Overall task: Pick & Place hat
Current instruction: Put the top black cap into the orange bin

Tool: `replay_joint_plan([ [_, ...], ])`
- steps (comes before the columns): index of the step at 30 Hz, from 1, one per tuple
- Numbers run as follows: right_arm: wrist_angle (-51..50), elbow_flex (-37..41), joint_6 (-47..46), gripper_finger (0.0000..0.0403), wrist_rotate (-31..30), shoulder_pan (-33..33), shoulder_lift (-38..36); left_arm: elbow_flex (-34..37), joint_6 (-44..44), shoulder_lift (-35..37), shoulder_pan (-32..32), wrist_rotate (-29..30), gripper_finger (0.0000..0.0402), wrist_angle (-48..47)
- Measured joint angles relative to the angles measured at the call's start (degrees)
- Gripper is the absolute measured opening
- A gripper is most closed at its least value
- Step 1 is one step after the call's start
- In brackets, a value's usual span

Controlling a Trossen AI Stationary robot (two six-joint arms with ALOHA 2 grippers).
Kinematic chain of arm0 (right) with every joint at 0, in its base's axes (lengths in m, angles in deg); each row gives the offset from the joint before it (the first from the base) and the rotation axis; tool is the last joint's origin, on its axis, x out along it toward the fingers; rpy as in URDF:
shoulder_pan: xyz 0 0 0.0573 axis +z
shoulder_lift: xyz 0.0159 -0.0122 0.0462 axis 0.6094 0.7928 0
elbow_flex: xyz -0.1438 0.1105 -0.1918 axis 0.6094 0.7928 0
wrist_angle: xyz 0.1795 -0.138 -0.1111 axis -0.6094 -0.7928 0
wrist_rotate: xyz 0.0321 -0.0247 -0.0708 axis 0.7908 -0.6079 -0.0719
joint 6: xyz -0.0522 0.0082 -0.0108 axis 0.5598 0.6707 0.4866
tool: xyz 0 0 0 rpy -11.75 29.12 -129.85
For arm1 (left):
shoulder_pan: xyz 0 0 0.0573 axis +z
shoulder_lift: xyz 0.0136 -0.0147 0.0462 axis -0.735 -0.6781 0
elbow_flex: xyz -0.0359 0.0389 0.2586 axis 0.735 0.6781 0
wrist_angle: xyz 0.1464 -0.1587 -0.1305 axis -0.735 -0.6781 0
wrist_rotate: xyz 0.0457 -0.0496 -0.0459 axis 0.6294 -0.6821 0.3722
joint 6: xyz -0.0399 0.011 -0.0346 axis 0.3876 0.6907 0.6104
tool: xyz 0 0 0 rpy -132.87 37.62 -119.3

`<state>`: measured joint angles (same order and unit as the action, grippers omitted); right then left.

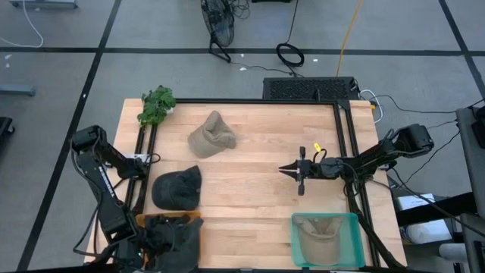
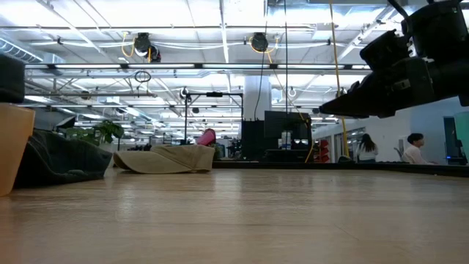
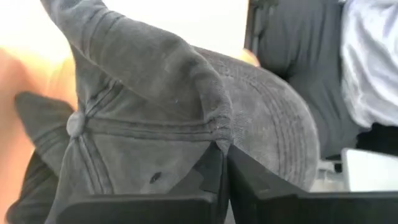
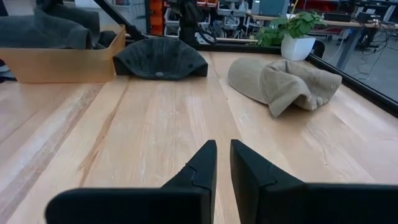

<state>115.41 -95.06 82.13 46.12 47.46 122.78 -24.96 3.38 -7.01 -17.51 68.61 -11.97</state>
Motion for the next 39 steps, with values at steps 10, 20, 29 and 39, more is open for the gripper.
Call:
replay_joint_plan([
  [10,-0.2,0.0,0.0,0.0022,0.0,0.0,0.0,0.0,2.4,1.0,-0.1,-8.8,0.0007,-3.2],
  [20,-0.4,0.0,0.0,0.0022,0.0,0.0,0.0,0.0,3.0,2.6,-0.2,-9.5,0.0006,-16.4],
  [29,-1.1,0.0,-1.1,0.0022,0.0,0.0,0.0,0.0,5.8,2.5,-0.2,-7.5,0.0058,-17.2],
  [39,-1.3,0.0,-1.0,0.0022,0.0,0.0,0.0,0.2,6.8,-1.3,-0.1,-10.6,0.0097,-18.8],
])
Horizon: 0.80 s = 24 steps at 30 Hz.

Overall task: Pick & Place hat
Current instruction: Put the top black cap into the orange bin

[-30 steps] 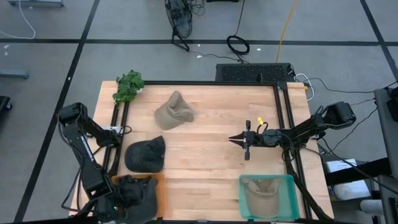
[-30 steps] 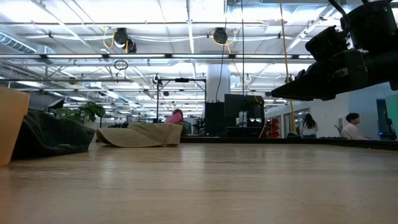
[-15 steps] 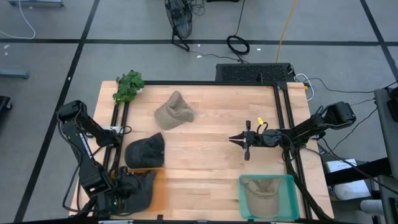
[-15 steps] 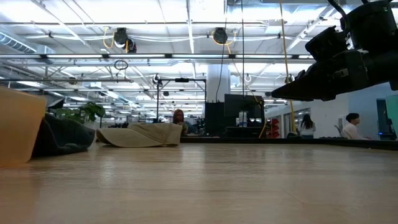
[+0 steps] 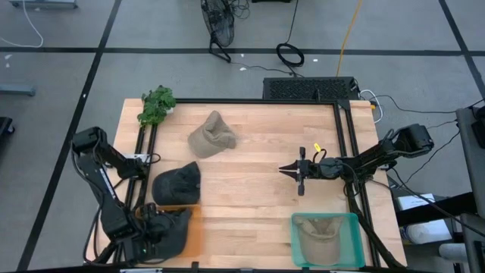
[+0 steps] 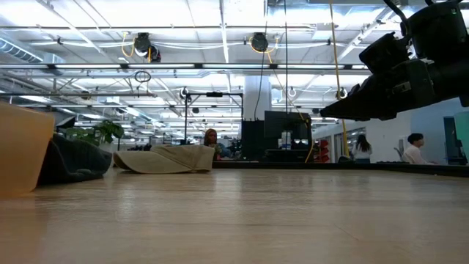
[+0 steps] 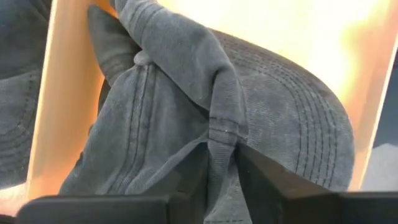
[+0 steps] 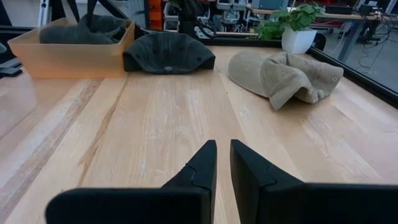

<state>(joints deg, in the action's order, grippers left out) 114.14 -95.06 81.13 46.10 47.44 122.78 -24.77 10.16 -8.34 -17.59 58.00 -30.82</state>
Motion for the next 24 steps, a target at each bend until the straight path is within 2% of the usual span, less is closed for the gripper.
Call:
replay_joint_plan([
  [5,0.0,0.0,0.1,0.0022,0.0,0.0,0.0,0.0,-1.7,-0.1,0.0,-3.9,0.0111,-0.5],
  [9,0.0,0.0,0.1,0.0022,0.0,0.0,0.0,0.0,-1.0,-0.2,0.0,-4.6,0.0115,-1.4],
  [19,0.0,0.0,0.0,0.0023,0.0,0.0,0.0,0.0,0.6,-0.4,0.7,-2.0,0.0115,-1.3],
  [24,-0.1,0.0,0.0,0.0023,0.0,0.0,0.0,0.0,-0.1,-2.5,0.7,2.2,0.0115,-1.3],
])
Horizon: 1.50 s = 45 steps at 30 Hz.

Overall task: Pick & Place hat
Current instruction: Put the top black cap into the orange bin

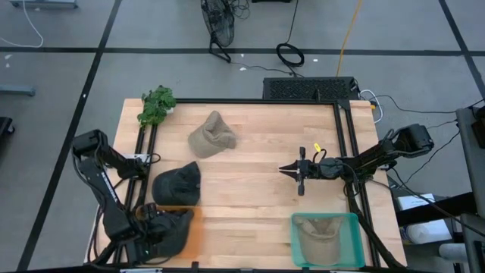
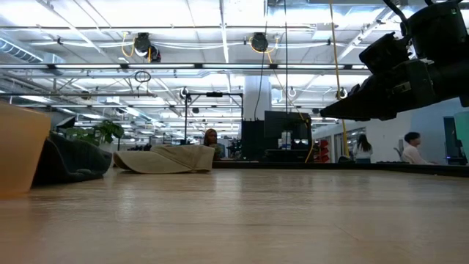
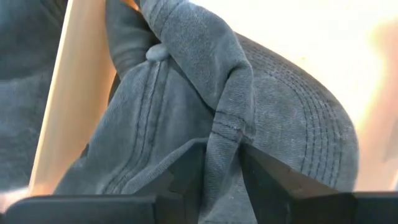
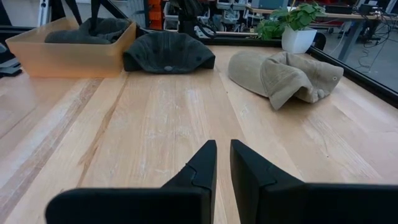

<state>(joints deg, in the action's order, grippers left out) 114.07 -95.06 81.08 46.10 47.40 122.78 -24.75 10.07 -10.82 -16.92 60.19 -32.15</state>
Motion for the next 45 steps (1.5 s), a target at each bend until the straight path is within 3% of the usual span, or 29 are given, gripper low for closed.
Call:
replay_joint_plan([
  [9,0.0,0.0,0.0,0.0023,0.0,0.0,0.0,-0.2,-0.4,-3.9,0.1,-0.9,0.0115,0.2],
  [19,0.3,0.0,0.2,0.0022,-0.1,0.0,0.0,0.2,-0.6,2.0,0.7,-5.0,0.0115,0.1],
  [27,0.3,0.0,0.0,0.0022,-0.1,0.0,0.0,0.2,9.6,4.9,1.6,-4.6,0.0119,-1.9],
  [39,0.3,0.0,0.0,0.0022,-0.1,0.0,0.0,0.2,8.9,4.0,2.3,-6.7,0.0224,-1.8],
  [45,0.3,0.0,0.0,0.0022,-0.1,0.0,0.0,0.1,6.6,4.7,3.1,-12.1,0.0245,-1.7],
])
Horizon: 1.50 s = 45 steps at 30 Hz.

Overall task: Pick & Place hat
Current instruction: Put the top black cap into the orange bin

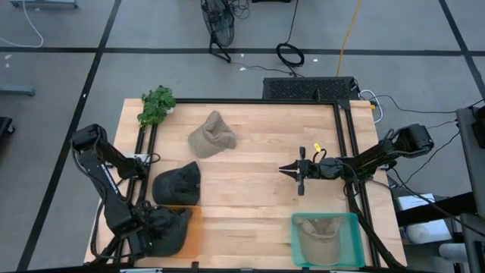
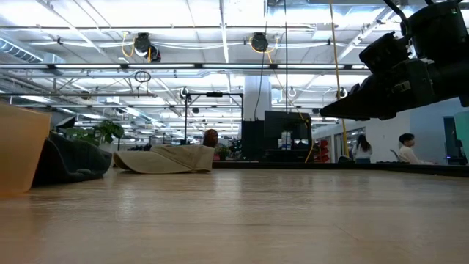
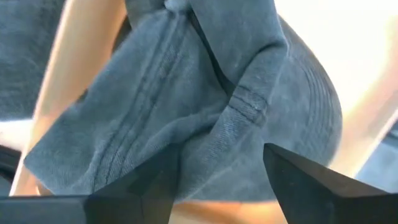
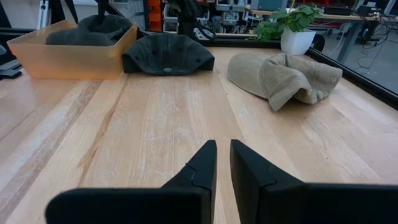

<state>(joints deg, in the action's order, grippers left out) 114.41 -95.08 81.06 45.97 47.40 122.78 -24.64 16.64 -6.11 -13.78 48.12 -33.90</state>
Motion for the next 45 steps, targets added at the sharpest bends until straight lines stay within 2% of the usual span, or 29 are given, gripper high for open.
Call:
replay_joint_plan([
  [5,0.8,0.0,0.0,0.0022,0.0,0.0,0.0,0.0,-0.8,3.2,1.3,-5.1,0.0227,0.2],
  [14,0.8,0.0,0.0,0.0022,0.0,0.0,0.0,-0.1,0.4,9.7,2.6,-3.5,0.0151,-0.6],
  [22,-0.3,0.0,-0.5,0.0022,0.0,0.0,0.0,-0.1,9.3,8.4,0.1,-4.3,0.0086,-1.4],
  [33,-0.5,0.0,-0.5,0.0022,0.1,0.0,0.0,-0.1,8.4,1.9,-2.3,-2.2,0.001,-2.7],
  [36,-0.5,0.0,-0.5,0.0022,0.1,0.0,0.0,-0.1,7.1,0.1,-2.3,-2.2,0.0006,-2.7],
  [45,-0.5,0.0,-0.5,0.0023,0.1,0.0,0.0,-0.1,5.7,-3.7,-2.3,-4.5,0.003,-1.1],
])
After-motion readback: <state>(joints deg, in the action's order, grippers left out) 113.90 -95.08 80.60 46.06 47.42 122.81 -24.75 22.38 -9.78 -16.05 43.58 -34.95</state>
